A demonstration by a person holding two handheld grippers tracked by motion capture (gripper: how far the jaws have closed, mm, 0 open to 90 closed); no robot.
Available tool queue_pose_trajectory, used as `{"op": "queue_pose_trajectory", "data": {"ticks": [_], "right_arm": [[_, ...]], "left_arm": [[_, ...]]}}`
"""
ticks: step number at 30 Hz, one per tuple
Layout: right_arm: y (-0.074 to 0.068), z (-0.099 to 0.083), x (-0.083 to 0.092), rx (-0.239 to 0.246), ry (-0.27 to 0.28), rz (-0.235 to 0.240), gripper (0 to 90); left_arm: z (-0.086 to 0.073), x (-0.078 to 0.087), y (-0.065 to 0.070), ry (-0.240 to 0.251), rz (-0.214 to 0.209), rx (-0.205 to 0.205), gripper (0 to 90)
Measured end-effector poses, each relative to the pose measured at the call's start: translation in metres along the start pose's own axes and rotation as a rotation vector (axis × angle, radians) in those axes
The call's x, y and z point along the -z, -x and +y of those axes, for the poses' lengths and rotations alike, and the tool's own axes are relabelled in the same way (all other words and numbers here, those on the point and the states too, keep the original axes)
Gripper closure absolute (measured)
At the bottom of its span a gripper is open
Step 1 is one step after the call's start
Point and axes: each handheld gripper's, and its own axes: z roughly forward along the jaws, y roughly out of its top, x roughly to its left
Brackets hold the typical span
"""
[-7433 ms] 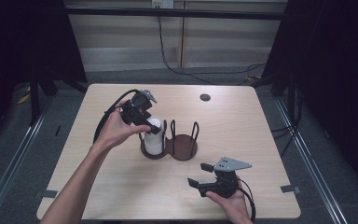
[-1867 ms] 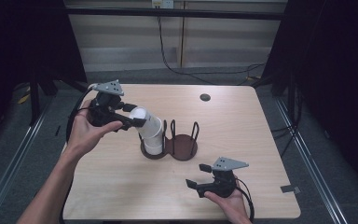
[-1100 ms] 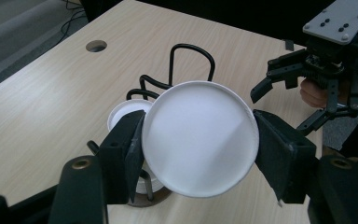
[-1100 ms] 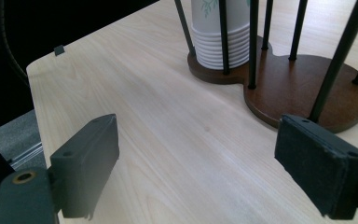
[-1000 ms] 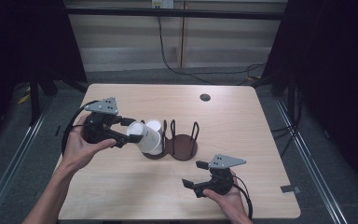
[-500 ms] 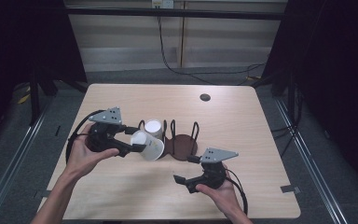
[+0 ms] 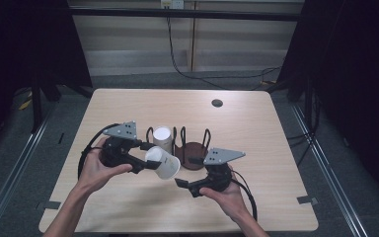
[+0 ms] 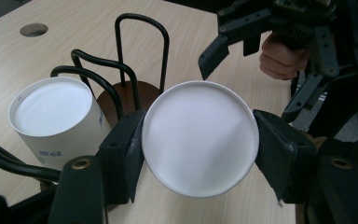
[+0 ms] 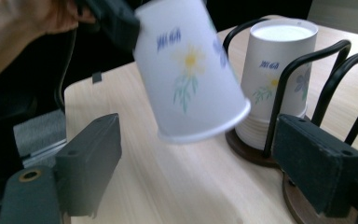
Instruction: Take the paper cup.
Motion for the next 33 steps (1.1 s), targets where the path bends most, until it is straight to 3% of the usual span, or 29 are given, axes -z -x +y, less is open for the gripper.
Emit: {"op": "queue_pose_trajectory", "data": {"ticks": [9,13,18,25,33], "right_arm": [[0.002,0.005,-0.011,0.024,-0.011,0.036,17.2],[0.001,0.009,-0.016,0.026,0.022,0.055,18.6],[0.000,0.006,-0.019,0.040,0.015,0.073,20.1],[-0.002,0.002,-0.024,0.063,0.009,0.091,21.3],[-0.004,-0.001,-0.030,0.091,0.008,0.094,21.3]], "left_arm": [[-0.002,-0.004,0.003,0.019,-0.018,0.007,37.5],[0.001,-0.002,0.009,0.027,-0.034,-0.002,37.5],[0.003,-0.002,0.013,0.041,-0.054,-0.003,37.5],[0.004,-0.007,0.014,0.016,-0.068,-0.014,37.6],[0.005,-0.006,0.013,0.026,-0.090,-0.008,37.6]]}}
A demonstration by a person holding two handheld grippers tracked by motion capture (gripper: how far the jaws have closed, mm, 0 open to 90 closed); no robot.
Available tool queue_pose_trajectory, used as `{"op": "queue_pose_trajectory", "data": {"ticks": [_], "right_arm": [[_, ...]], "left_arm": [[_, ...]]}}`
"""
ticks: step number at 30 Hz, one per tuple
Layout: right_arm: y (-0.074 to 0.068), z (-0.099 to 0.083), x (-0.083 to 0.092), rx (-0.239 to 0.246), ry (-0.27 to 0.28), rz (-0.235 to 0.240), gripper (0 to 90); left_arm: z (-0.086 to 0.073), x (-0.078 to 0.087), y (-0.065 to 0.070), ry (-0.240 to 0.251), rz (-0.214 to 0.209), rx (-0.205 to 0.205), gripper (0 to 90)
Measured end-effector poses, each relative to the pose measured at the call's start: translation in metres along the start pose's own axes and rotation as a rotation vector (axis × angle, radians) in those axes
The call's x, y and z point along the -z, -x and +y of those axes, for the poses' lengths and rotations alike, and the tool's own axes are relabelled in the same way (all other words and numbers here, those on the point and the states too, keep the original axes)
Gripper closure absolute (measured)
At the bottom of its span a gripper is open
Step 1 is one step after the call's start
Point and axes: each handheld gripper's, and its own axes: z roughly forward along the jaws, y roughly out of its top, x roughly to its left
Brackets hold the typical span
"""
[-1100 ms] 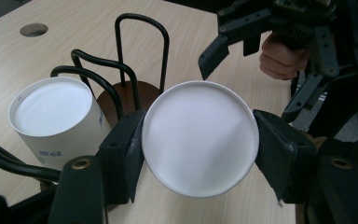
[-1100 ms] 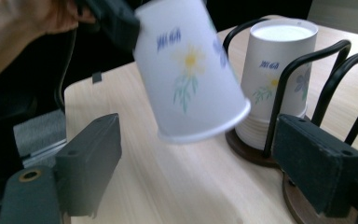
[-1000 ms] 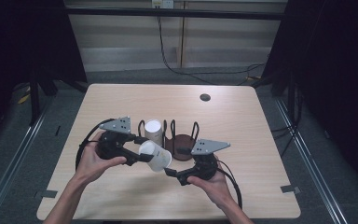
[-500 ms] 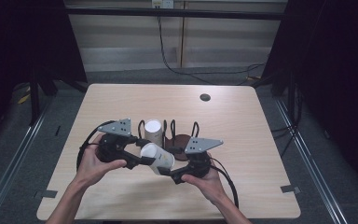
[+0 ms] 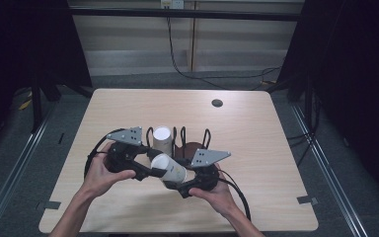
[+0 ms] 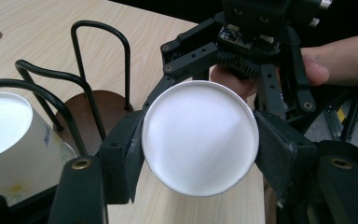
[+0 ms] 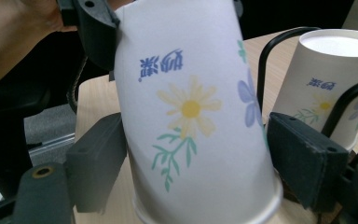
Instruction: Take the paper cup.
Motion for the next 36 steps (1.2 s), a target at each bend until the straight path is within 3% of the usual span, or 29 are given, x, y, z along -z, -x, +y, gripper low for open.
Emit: {"op": "queue_pose_trajectory", "data": {"ticks": [6,11,21,25,36], "right_arm": [[-0.001,-0.002,-0.003,0.015,-0.026,0.005,24.3],[0.000,-0.003,-0.002,0.008,-0.007,0.008,27.0],[0.000,-0.002,0.000,-0.002,-0.006,0.018,28.6],[0.000,-0.001,0.000,-0.005,-0.007,0.019,28.9],[0.004,0.001,0.007,-0.013,-0.025,0.001,29.5]], "left_arm": [[0.000,-0.002,-0.002,-0.001,-0.010,0.012,37.6],[-0.002,0.000,-0.005,0.018,-0.018,0.041,37.5],[-0.004,0.001,-0.005,0.025,-0.031,0.040,36.2],[-0.004,0.000,-0.005,0.016,-0.028,0.039,26.8],[-0.006,0.006,-0.006,0.016,0.016,0.038,19.6]]}}
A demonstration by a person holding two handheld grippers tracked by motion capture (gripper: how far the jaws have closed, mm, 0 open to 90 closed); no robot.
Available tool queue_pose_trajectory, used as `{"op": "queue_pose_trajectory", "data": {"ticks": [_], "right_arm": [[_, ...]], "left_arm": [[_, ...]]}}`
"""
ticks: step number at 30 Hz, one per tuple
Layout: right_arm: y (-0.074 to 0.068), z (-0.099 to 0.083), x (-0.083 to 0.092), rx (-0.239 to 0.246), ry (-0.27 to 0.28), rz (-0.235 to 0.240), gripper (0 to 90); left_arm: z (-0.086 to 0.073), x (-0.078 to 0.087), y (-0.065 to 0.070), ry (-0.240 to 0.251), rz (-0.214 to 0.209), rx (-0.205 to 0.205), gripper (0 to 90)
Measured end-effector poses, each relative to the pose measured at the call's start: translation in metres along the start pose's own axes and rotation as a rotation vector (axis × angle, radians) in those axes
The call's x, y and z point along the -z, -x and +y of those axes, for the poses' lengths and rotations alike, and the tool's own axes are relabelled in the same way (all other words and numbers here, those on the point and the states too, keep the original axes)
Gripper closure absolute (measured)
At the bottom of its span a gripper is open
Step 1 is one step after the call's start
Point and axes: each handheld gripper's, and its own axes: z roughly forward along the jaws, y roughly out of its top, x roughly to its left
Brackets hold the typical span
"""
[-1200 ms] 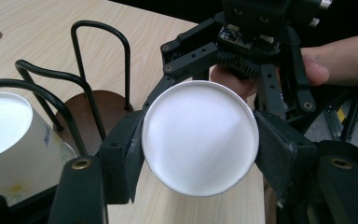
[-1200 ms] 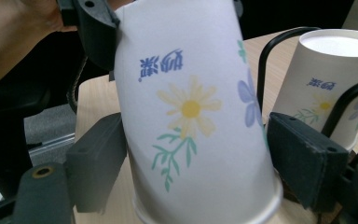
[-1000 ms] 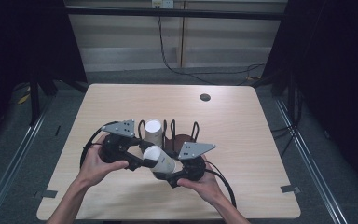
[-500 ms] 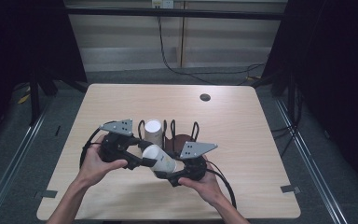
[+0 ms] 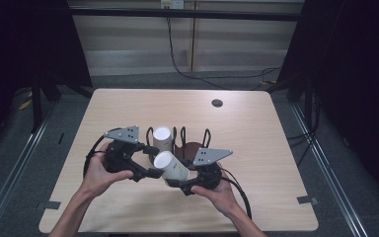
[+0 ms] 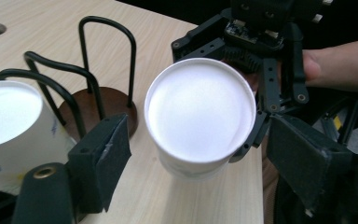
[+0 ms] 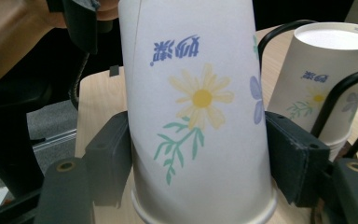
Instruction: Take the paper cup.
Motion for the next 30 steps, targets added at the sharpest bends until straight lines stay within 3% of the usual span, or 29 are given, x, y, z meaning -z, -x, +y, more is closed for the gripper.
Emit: {"op": "queue_pose_trajectory", "data": {"ticks": [12,21,30], "right_arm": [[0.003,0.001,0.002,0.004,-0.076,-0.028,29.7],[0.005,0.004,0.006,0.020,-0.139,-0.045,29.8],[0.005,0.005,0.005,0.043,-0.199,-0.039,29.8]], "left_arm": [[-0.004,-0.006,0.003,-0.052,0.038,-0.018,19.6],[-0.009,-0.014,0.001,-0.142,0.074,-0.032,17.6],[-0.010,-0.022,0.003,-0.178,0.069,-0.053,17.8]]}}
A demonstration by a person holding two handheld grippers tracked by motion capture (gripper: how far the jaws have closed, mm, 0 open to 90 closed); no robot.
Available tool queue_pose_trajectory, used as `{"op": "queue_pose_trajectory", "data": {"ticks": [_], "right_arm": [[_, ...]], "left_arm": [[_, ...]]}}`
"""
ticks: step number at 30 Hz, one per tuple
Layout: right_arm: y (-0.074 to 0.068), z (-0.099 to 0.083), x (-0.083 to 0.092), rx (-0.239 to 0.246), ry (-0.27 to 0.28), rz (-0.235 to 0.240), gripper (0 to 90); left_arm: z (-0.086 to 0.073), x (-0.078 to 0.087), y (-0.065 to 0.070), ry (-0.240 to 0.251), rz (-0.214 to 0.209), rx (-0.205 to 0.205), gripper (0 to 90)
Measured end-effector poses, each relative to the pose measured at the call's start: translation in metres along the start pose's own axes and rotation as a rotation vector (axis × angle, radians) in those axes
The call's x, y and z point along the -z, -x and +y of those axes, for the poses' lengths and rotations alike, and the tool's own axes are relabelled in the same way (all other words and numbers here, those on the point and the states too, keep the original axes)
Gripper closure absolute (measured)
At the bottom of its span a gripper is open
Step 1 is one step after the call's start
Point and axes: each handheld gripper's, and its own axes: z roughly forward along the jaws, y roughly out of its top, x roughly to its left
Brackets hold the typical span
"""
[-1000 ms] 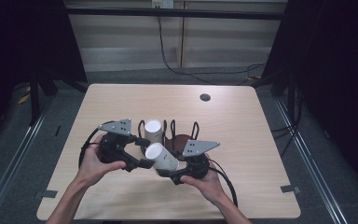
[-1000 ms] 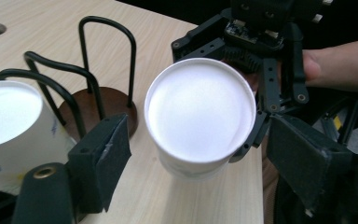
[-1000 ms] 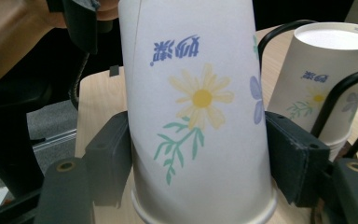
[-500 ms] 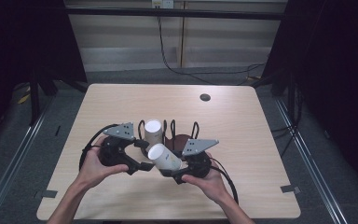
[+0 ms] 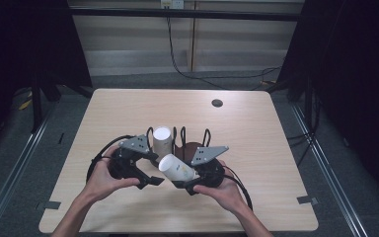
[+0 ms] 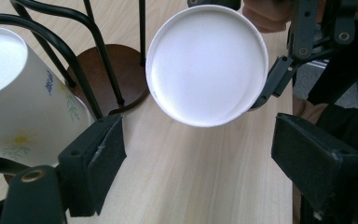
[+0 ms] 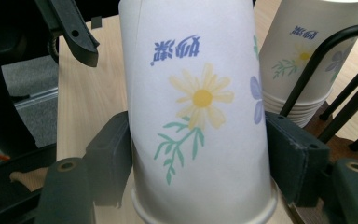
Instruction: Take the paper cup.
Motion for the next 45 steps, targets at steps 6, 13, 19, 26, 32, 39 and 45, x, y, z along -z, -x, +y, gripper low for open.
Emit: {"op": "queue_pose_trajectory", "data": {"ticks": [6,13,19,26,32,39,45], "right_arm": [[0.000,0.002,0.003,0.019,-0.037,-0.005,29.8],[0.000,0.004,0.005,0.045,-0.094,-0.006,29.8],[-0.001,0.004,0.004,0.070,-0.149,-0.004,29.8],[-0.002,0.006,0.005,0.101,-0.202,-0.003,29.8],[-0.001,0.004,0.002,0.108,-0.235,0.003,29.8],[-0.004,0.009,0.001,0.133,-0.292,0.004,29.8],[-0.002,0.013,0.000,0.150,-0.335,0.007,29.8]], "left_arm": [[-0.001,-0.003,0.001,-0.017,0.006,-0.003,18.5],[-0.001,-0.008,0.002,-0.044,-0.004,-0.021,18.0],[-0.001,-0.014,0.005,-0.064,-0.010,-0.031,17.2],[-0.001,-0.016,0.006,-0.081,-0.006,-0.036,18.5],[-0.002,-0.019,0.006,-0.082,-0.010,-0.028,19.4],[-0.002,-0.018,0.009,-0.086,-0.003,-0.040,20.6],[-0.002,-0.016,0.006,-0.090,-0.001,-0.036,20.8]]}}
